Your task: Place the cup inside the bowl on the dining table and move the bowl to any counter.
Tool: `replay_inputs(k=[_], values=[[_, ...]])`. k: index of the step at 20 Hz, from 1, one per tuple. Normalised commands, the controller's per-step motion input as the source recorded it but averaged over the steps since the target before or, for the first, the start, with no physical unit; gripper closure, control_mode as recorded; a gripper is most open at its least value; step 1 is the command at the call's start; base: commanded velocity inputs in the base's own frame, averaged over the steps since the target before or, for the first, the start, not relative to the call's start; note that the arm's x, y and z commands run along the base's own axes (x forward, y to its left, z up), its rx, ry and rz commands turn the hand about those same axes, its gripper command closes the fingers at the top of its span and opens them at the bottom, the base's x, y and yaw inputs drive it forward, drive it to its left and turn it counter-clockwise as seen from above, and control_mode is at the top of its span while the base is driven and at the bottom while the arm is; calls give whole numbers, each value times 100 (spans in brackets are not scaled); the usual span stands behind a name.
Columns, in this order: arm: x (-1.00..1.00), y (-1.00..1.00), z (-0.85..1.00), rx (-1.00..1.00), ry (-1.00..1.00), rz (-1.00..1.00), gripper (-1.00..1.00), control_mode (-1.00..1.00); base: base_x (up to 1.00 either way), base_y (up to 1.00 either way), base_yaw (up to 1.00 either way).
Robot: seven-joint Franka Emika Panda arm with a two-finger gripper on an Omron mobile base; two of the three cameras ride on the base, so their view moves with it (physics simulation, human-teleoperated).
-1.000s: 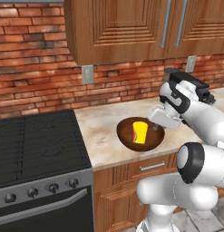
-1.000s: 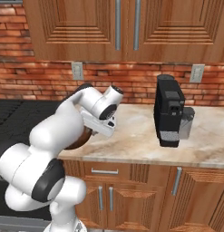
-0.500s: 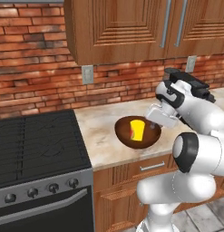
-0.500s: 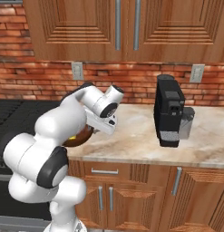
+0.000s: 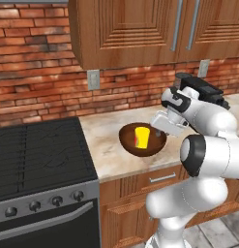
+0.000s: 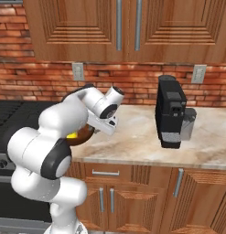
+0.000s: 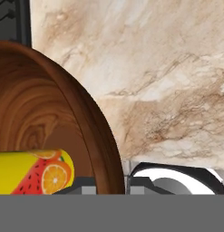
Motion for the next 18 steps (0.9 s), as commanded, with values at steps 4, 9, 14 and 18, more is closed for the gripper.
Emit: replay_inputs(k=[4, 9, 14, 18], values=[[24, 3, -11, 0, -2, -4, 100, -100, 0, 0, 0], [23, 0, -6, 0, 0, -2, 100, -100, 0, 0, 0], [25, 0, -5, 0, 0, 0, 100, -100, 0, 0, 0], [19, 0, 0, 0, 0, -1, 100, -100, 0, 0, 0]])
